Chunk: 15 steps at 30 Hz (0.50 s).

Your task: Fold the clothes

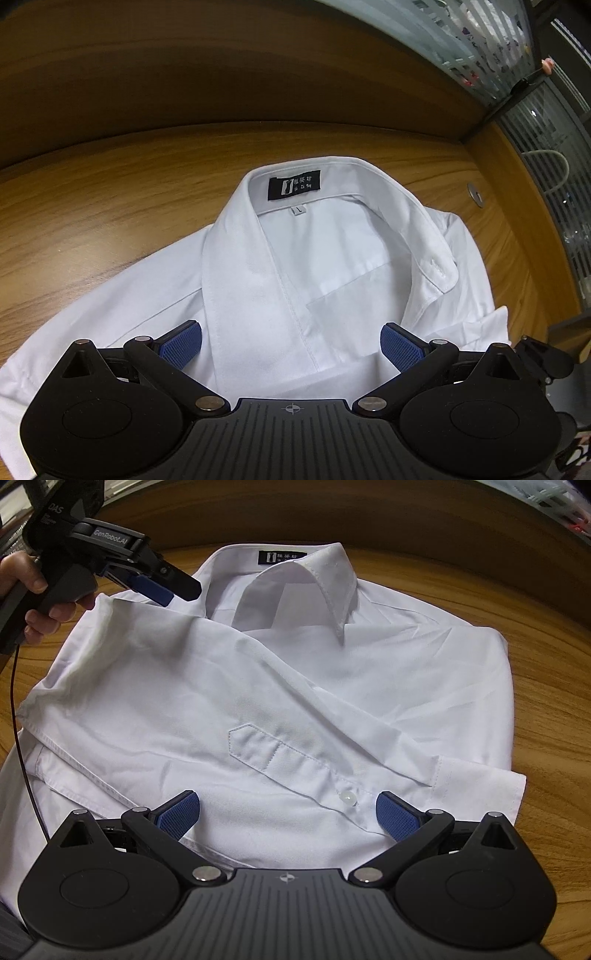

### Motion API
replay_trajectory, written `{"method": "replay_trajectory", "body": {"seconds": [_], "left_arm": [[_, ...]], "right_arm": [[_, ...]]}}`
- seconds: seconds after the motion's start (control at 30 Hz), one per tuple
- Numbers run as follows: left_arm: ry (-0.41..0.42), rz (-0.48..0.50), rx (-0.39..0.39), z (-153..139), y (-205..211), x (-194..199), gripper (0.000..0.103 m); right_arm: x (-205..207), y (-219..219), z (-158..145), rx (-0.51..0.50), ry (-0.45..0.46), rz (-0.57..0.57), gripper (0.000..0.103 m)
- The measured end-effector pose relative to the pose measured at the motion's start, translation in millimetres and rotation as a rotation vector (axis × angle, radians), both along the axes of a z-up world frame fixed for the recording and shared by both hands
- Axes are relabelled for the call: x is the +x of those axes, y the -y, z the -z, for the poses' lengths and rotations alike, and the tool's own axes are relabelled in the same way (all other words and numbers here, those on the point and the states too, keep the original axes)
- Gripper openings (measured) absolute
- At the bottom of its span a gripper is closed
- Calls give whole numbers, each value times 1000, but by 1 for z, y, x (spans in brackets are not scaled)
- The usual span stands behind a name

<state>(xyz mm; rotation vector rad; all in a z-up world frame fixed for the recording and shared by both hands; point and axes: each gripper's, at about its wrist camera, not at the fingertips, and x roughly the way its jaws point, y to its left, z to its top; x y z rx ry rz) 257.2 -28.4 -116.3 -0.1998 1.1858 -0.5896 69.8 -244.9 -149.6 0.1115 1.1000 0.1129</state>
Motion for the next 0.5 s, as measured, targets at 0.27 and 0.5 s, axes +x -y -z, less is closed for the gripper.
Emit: {"method": "replay_trajectory", "body": {"seconds": [0.27, 0.5], "left_arm": [[-57, 2, -80, 2, 2, 3, 103], [-114, 45, -171, 0, 5, -11, 102]], "right_arm": [[1, 1, 1, 0, 0, -3, 102], [0, 0, 1, -1, 3, -5, 103]]}}
